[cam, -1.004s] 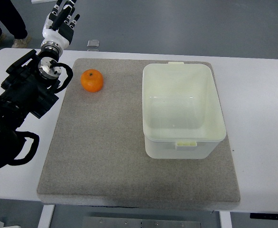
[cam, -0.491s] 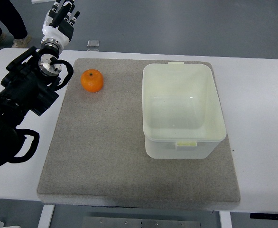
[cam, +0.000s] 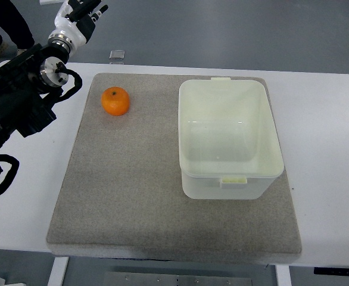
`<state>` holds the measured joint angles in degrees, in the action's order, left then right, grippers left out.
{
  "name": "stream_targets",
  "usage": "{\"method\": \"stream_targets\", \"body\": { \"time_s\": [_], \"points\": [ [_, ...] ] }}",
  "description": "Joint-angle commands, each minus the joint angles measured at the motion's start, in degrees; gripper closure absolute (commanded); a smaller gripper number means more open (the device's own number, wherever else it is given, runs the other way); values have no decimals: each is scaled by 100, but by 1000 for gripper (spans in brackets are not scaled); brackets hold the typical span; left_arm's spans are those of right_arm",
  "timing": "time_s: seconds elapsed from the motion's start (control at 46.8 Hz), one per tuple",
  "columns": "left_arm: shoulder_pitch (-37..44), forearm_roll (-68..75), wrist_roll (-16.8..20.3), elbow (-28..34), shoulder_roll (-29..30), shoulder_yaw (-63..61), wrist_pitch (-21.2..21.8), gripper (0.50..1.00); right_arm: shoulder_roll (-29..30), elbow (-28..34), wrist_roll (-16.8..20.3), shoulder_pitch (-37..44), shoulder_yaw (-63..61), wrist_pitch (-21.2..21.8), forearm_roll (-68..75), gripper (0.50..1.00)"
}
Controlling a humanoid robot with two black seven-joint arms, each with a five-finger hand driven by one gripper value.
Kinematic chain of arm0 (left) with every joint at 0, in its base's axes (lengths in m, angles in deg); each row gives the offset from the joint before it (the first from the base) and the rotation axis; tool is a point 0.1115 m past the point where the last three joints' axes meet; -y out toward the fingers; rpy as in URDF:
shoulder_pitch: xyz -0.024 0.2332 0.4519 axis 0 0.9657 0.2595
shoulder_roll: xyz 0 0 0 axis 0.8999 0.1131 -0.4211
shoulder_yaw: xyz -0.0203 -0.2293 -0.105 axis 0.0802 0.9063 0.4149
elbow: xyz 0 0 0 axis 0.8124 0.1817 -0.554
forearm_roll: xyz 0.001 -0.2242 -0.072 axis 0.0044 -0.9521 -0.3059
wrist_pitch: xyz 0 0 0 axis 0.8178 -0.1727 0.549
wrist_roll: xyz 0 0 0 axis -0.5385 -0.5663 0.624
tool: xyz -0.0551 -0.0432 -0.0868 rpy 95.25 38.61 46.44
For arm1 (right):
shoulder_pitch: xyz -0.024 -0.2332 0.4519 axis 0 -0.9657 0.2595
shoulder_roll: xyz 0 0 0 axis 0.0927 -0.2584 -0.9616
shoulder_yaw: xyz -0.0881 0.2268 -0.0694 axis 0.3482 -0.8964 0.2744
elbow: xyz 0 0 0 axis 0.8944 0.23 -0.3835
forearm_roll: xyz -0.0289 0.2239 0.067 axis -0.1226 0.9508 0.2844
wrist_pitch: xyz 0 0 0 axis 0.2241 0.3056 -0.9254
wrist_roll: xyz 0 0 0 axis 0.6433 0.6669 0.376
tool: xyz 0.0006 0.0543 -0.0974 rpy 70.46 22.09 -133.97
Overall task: Put orange in box with left hand
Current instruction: 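Swing the left hand over the orange with fingers open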
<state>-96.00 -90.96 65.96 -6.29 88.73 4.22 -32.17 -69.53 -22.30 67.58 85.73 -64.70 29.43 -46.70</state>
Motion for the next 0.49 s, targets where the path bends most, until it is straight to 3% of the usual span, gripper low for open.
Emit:
{"method": "stream_targets", "body": {
  "time_s": [0.0,0.47],
  "points": [
    [-42,318,1,-312,262,-317,-19,512,0,0,0,1,0,0,0,556],
    [-227,2727,-8,-1577,965,-1072,-28,512,0,0,0,1,0,0,0,556]
  ]
}}
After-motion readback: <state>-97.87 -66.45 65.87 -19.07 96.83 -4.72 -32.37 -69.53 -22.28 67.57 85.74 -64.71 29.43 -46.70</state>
